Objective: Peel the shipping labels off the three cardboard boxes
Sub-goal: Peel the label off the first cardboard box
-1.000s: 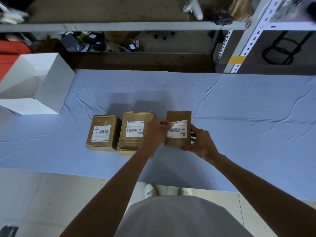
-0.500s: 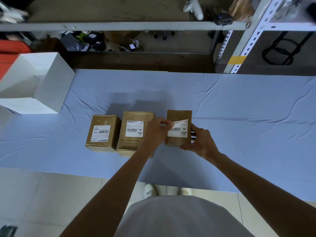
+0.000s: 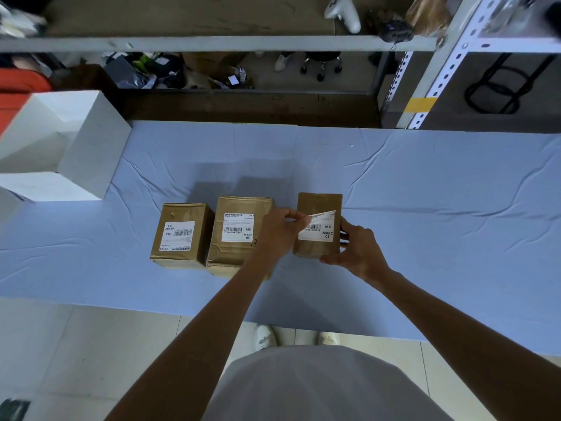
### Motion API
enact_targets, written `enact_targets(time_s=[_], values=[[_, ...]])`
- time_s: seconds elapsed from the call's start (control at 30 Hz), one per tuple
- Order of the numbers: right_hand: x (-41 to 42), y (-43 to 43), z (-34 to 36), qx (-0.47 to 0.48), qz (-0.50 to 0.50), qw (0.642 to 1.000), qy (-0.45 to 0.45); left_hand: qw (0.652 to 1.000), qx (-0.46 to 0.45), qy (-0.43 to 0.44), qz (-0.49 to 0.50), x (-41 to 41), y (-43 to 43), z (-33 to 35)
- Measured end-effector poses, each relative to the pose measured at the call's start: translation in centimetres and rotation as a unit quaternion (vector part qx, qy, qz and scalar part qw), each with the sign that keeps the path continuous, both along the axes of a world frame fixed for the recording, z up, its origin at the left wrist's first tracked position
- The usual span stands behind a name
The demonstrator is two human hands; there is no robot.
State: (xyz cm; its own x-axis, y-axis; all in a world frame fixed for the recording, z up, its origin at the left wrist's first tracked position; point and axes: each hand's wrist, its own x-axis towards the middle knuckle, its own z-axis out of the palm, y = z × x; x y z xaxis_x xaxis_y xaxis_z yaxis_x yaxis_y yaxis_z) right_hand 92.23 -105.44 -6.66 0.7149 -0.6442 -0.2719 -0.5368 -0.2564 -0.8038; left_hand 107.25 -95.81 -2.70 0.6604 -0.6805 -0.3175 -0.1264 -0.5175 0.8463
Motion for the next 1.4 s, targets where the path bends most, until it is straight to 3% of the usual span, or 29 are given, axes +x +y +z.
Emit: enact_targets(time_s=[1.4], values=[[0.01,-0.2,0.13,0.011,-0.009,1.0,0.002,1.0,-0.008,0.02,-0.023,0.41,-0.16,-0.35]])
